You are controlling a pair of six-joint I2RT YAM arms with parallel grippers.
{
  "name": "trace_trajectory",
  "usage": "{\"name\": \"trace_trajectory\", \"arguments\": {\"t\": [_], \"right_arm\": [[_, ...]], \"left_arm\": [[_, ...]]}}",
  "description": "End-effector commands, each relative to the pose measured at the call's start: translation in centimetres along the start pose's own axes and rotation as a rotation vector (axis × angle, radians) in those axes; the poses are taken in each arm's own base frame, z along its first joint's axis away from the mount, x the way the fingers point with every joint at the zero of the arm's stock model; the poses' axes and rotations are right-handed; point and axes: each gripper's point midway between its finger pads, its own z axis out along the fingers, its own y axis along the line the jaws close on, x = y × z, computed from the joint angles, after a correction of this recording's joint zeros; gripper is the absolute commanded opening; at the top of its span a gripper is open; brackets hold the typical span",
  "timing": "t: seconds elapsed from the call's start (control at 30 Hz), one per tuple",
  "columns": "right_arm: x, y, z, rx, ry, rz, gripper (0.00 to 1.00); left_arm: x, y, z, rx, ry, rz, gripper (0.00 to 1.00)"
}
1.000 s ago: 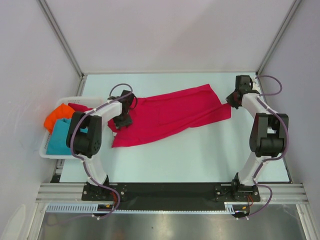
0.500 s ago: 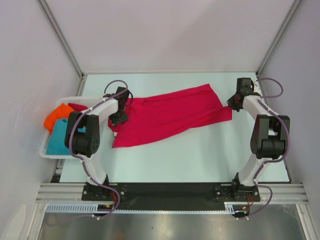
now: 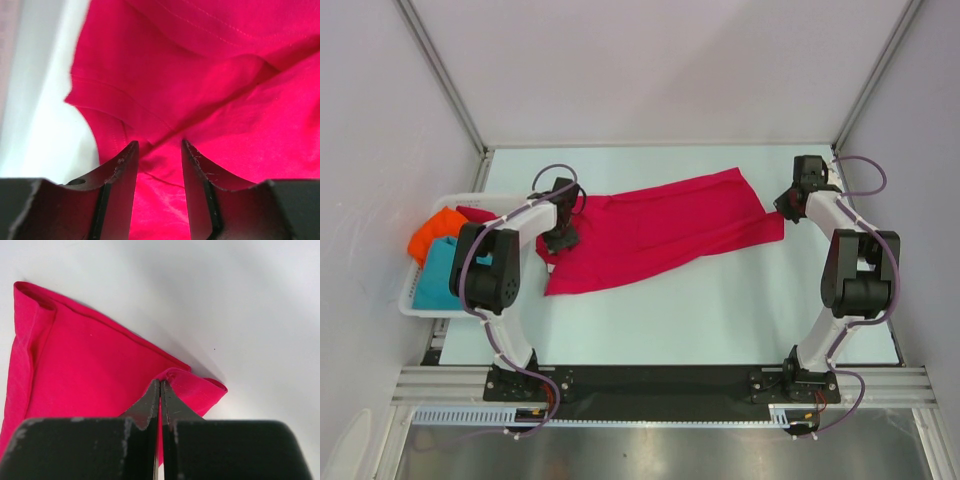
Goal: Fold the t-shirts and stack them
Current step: Grap the side of the flattened tshirt closest away from the robot with both arms
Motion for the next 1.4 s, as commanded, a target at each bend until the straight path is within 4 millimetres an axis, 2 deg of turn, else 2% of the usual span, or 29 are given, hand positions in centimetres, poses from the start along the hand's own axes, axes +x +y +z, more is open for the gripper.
{"name": "trace_trajectory", "arguments": {"t": [0.0,0.13,0.17,0.2,0.23,0.27,0.3,0.5,0.63,0.93,1.13,1.37], "right_arm": [[-1.8,0.7,-1.5,-0.031,-0.055,0.006,0.00],[-1.9,0.6,-1.7,-0.030,-0.059,0.003,0.00],[-2.0,0.7,-1.8,-0.032,-0.061,0.004,0.00],[-2.0,0.6,-1.8,-0.029,-0.062,0.002,0.00],[-2.0,0.6,-1.8,-0.029,-0.062,0.002,0.00],[-2.0,0.6,-1.8,-0.031,-0.062,0.001,0.00],[-2.1,0.6,-1.9,-0.031,-0.064,0.001,0.00],[-1.9,0.7,-1.8,-0.033,-0.058,0.002,0.00],[-1.8,0.6,-1.8,-0.034,-0.057,0.004,0.00],[-0.8,0.8,-1.6,-0.046,-0.039,0.003,0.00],[0.0,1.3,-1.5,-0.061,-0.025,-0.002,0.00],[-0.2,2.3,-1.8,-0.083,-0.032,-0.013,0.00]], "left_arm": [[0.4,-1.5,0.4,0.078,0.007,0.014,0.44],[0.9,-1.7,0.6,0.095,0.018,0.014,0.42],[1.0,-1.7,0.6,0.101,0.019,0.015,0.38],[1.0,-1.7,0.5,0.106,0.020,0.016,0.32],[1.2,-1.7,0.5,0.110,0.023,0.021,0.13],[1.1,-1.8,0.3,0.117,0.019,0.019,0.03],[1.1,-1.8,0.2,0.121,0.019,0.017,0.00],[1.0,-1.5,-1.1,0.142,0.002,-0.003,0.00],[0.9,-0.7,-1.9,0.121,-0.018,-0.024,0.00],[-0.2,1.6,-5.9,0.100,-0.089,-0.066,0.00],[0.6,3.3,-7.8,0.098,-0.102,-0.079,0.00],[2.6,5.1,-9.5,0.104,-0.100,-0.088,0.00]]}}
